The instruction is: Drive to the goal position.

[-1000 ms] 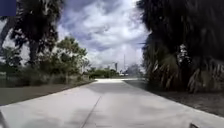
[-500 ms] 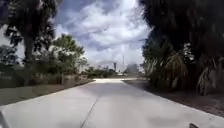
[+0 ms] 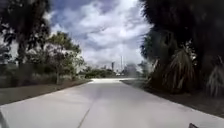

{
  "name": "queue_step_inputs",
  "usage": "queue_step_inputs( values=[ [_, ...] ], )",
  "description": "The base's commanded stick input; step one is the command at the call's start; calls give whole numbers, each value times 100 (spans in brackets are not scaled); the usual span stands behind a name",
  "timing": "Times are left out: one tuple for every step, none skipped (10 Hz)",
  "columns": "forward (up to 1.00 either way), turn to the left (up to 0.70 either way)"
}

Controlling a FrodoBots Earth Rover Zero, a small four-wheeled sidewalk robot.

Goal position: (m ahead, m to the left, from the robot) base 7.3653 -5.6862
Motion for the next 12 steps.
queue_step_inputs(
  values=[
    [69,1],
    [69,1],
    [69,1],
    [69,1],
    [69,1],
    [69,1],
    [69,1],
    [69,1],
    [69,1],
    [69,1],
    [69,1],
    [69,1]
  ],
)
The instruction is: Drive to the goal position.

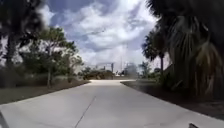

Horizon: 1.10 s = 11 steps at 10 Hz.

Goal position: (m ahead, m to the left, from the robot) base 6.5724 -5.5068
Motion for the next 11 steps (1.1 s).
queue_step_inputs(
  values=[
    [69,1],
    [69,1],
    [69,1],
    [69,1],
    [69,1],
    [69,1],
    [69,1],
    [69,1],
    [69,1],
    [69,1],
    [69,1]
  ],
)
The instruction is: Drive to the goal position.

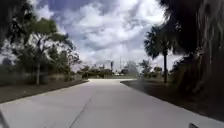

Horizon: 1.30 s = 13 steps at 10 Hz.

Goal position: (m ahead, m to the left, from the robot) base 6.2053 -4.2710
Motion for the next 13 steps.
queue_step_inputs(
  values=[
    [69,1],
    [69,1],
    [69,1],
    [69,1],
    [69,1],
    [69,1],
    [69,1],
    [69,1],
    [69,1],
    [69,1],
    [69,1],
    [69,1],
    [69,1]
  ],
)
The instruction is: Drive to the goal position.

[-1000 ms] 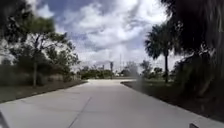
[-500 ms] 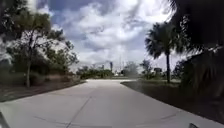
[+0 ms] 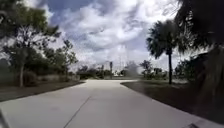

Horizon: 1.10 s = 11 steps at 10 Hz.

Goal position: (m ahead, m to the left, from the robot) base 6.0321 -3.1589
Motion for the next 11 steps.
queue_step_inputs(
  values=[
    [69,1],
    [69,1],
    [69,1],
    [69,1],
    [69,1],
    [69,1],
    [69,1],
    [69,1],
    [69,1],
    [69,5],
    [69,14]
  ],
)
